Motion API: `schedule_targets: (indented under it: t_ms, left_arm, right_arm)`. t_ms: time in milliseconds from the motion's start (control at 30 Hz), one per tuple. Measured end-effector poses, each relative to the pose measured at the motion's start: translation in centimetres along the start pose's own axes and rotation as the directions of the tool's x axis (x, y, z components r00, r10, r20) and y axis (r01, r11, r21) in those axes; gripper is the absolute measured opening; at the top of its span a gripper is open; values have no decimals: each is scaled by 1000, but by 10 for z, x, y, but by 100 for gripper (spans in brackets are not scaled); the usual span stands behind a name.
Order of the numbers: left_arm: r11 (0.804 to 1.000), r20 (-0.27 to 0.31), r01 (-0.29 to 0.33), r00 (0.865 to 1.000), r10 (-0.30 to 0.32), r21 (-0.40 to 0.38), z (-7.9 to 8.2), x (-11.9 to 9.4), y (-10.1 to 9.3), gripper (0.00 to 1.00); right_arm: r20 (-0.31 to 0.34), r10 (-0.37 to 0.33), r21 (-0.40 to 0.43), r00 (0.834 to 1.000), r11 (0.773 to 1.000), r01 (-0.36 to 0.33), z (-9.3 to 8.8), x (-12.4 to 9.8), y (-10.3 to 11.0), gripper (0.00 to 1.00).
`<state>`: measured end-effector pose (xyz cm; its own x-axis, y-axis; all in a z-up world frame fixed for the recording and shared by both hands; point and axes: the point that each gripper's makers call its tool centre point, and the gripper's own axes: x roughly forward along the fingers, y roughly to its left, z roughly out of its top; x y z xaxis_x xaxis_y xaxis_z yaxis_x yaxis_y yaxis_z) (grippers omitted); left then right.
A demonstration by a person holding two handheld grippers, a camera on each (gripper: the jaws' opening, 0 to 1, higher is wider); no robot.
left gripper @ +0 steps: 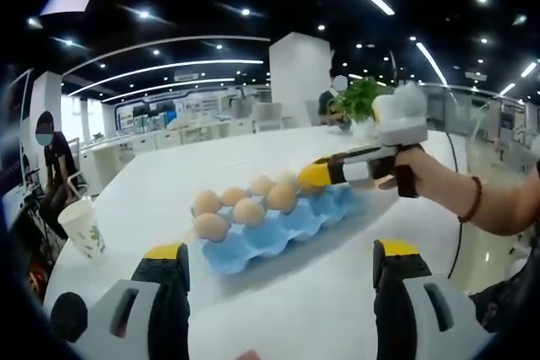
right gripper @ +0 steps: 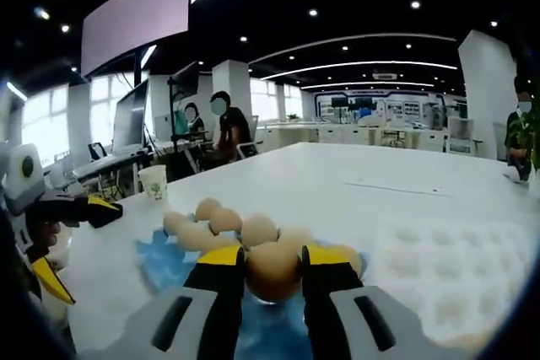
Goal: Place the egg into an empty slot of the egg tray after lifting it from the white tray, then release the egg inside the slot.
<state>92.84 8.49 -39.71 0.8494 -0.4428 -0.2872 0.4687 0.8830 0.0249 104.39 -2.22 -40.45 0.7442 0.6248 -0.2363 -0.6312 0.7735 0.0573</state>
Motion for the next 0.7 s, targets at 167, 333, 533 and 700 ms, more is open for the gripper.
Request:
schedule_targets:
  t_ms: [167, 333, 533, 700]
  left_arm:
    - [1000, 1, 1, 1000, -1, -3, 0, 1, 1, 92]
    - [1000, -2, 2, 1000, -2, -7, -1, 3, 2, 92]
    - [1000, -4, 2, 1000, -2, -8, -2, 4, 3, 92]
    - [1000, -6, -1, 1000, 1, -8, -2, 5, 3, 92]
  right_arm:
    - [-14, -1, 3, 1000, 1000, 1, -8, 4, 0, 28]
    - [-19, -5, 1, 1000, 1000, 5, -13, 5, 1, 28]
    - [-17, -3, 1, 1000, 1000, 3, -14, 6, 1, 28]
    - [-11, 0, 2, 1000, 1000, 0, -14, 6, 0, 28]
